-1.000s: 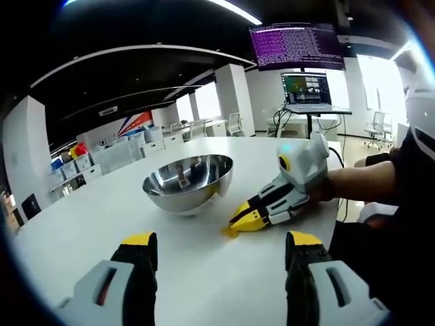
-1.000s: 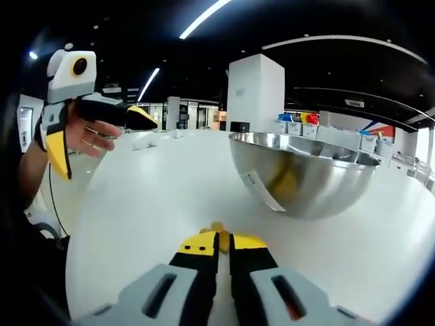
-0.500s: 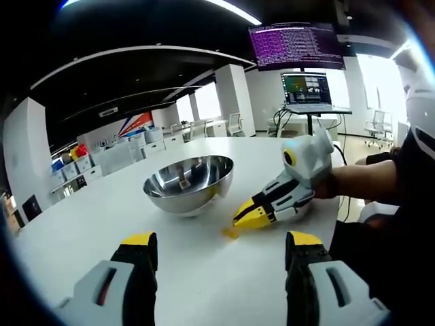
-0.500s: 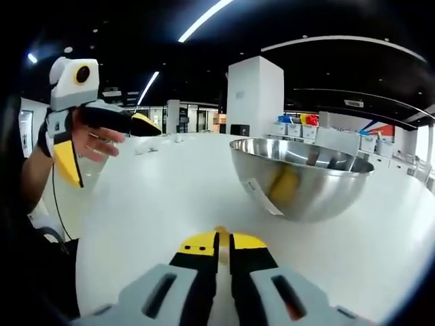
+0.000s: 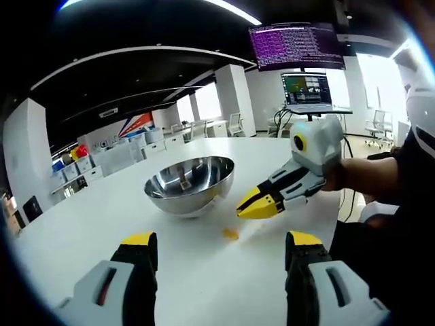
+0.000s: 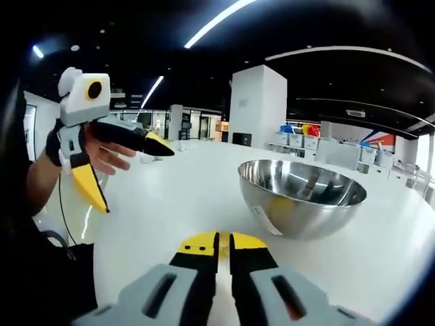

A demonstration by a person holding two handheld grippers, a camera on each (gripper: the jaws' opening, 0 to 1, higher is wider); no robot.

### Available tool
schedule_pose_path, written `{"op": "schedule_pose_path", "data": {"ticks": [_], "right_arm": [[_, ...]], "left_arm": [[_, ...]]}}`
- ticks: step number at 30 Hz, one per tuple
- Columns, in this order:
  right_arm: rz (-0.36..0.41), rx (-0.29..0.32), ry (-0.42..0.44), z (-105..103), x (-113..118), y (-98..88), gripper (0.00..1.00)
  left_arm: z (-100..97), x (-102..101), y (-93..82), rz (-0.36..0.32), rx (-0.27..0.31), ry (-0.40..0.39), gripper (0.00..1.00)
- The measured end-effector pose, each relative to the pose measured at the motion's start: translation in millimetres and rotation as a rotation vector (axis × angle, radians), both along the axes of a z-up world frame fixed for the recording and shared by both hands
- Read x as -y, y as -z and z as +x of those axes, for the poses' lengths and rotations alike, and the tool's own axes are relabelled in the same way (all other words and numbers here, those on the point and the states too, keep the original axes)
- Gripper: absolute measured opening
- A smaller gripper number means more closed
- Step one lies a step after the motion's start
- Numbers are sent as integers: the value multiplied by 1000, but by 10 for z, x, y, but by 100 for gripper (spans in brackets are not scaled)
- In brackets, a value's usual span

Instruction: Pick up the QQ candy scattered on the table and place it into the stainless steel bowl on the table

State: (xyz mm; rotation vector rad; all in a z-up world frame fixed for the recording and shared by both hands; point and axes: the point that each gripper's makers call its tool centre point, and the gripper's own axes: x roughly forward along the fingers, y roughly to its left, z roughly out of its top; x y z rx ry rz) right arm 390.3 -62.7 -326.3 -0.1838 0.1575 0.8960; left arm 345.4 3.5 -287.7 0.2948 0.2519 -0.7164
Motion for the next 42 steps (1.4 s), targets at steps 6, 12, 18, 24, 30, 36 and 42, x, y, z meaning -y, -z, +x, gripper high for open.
{"op": "schedule_pose_path", "data": {"ticks": [6, 12, 18, 24, 30, 36, 42], "right_arm": [[21, 19, 25, 27, 85, -130, 5], [29, 54, 29, 34, 109, -310, 5], [33, 91, 37, 64, 140, -512, 5], [42, 125, 50, 155, 177, -746, 5], [44, 168, 55, 229, 188, -957, 5], [41, 218, 72, 348, 214, -1187, 5], [43, 271, 89, 481, 225, -1411, 5]], "left_arm": [[-1, 9, 11, 2, -2, 3, 77], [1, 14, -4, 2, 2, 5, 77], [2, 10, -6, 2, 2, 5, 77], [-1, 9, 10, 3, -1, 5, 77], [-14, 22, 17, 1, -2, 10, 77], [-13, 14, 22, 0, -3, 8, 77], [-11, -5, 34, 0, -6, 4, 77]]}}
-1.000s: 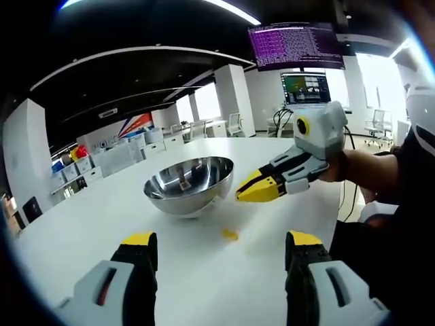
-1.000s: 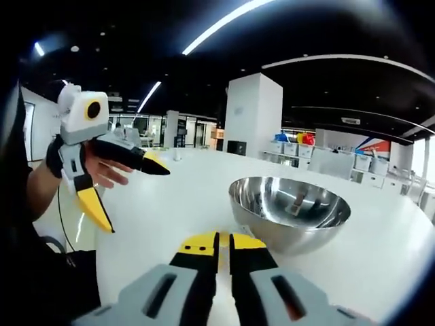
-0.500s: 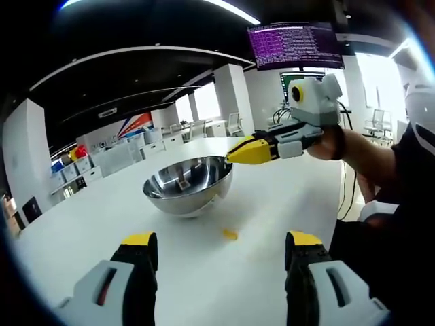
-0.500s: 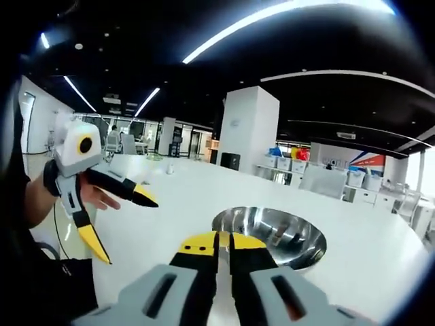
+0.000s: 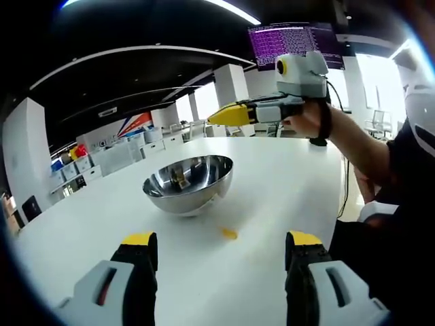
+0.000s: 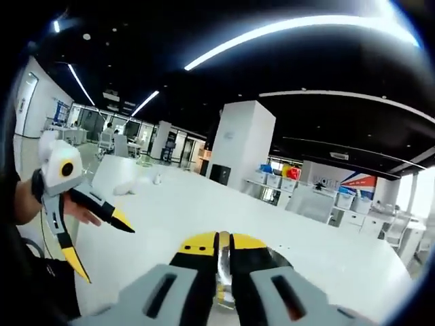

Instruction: Pick up the QQ candy scattered on the table and place it into the stainless steel bowl on the table

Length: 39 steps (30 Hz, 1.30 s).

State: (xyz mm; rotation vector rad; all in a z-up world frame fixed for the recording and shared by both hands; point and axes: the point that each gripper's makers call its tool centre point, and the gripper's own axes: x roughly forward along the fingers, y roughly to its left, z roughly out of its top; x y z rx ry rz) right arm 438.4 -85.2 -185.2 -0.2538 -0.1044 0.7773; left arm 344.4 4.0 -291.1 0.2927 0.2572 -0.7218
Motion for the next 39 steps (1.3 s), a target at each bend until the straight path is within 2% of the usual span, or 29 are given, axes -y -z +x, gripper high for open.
{"op": "schedule_pose_path", "data": {"ticks": [4, 8, 20, 24, 29, 39], "right_arm": [[-2, 7, 10, 105, -14, -25, 5], [-6, -10, 21, 243, -19, 54, 5], [-36, -87, 66, 588, -20, 446, 5], [-79, -106, 88, 709, -54, 701, 5], [-99, -136, 101, 768, -74, 894, 5], [-113, -154, 97, 752, -75, 977, 6]], "left_arm": [[3, -8, 3, -2, -1, -1, 77], [7, -12, 2, -4, -1, -2, 77], [25, -20, 21, -3, -6, -3, 77], [25, -11, 34, 0, -10, -2, 77], [13, -24, 41, 3, -12, -5, 76], [15, -38, 49, 5, -12, -8, 76]]}}
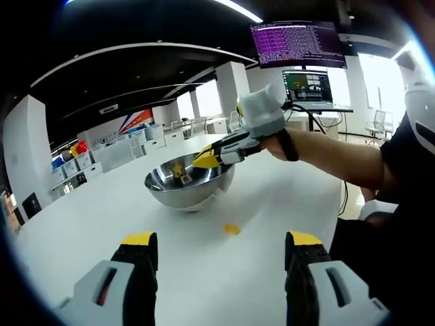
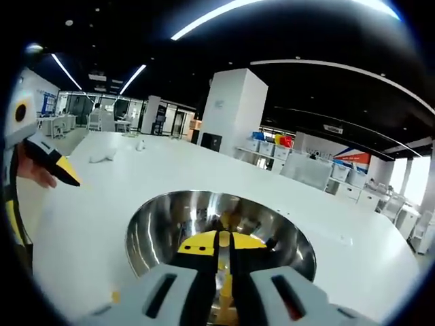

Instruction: Pick up the QQ candy scattered on the table and place it into the stainless steel bowl on the table

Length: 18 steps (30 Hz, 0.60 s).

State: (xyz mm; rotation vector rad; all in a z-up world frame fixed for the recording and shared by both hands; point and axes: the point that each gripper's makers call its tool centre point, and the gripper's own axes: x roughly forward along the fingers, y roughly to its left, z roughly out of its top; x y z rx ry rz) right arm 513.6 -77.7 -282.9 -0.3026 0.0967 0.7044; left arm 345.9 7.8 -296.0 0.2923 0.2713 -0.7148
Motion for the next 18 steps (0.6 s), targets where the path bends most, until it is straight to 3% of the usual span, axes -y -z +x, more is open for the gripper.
{"op": "schedule_pose_path", "data": {"ticks": [6, 10, 18], "right_arm": [[-4, -4, 5, 9, 32, 26, 7], [18, 14, 4, -2, 38, -31, 14], [16, 36, 8, 16, 51, -92, 11]], "left_arm": [[-3, 10, -4, -4, 2, 4, 76], [-6, -4, 10, -2, -2, 1, 76], [-4, 1, -22, 0, 9, 2, 76]]}}
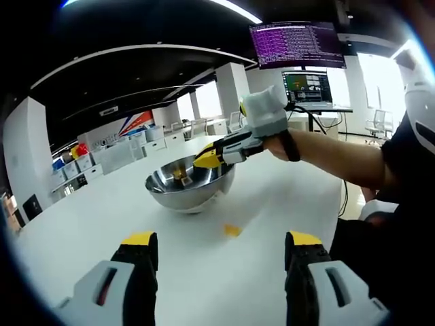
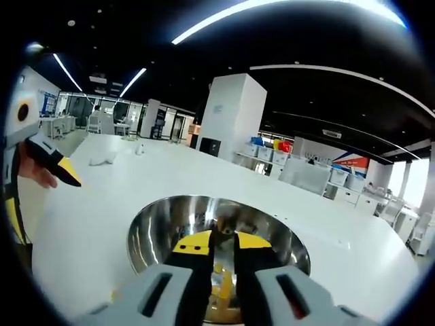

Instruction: Pick up the QQ candy scattered on the table and place it into the stainless steel bowl on the table

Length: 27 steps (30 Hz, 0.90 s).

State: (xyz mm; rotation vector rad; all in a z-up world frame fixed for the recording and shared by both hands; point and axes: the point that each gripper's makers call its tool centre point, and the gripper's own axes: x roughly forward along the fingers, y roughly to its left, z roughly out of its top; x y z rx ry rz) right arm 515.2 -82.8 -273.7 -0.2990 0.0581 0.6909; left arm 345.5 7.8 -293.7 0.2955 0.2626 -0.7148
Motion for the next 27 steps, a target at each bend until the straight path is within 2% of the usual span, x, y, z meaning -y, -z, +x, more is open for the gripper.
{"op": "schedule_pose_path", "data": {"ticks": [10, 18, 27], "right_arm": [[17, 36, 3, -116, 69, -175, 11], [50, 114, -18, -374, 114, -578, 11], [92, 193, -100, -803, -42, -983, 12]], "left_arm": [[-7, 10, 9, 8, -2, 4, 76], [1, 16, -12, 9, 2, 5, 76], [7, 32, -22, 10, 5, 7, 76]]}}
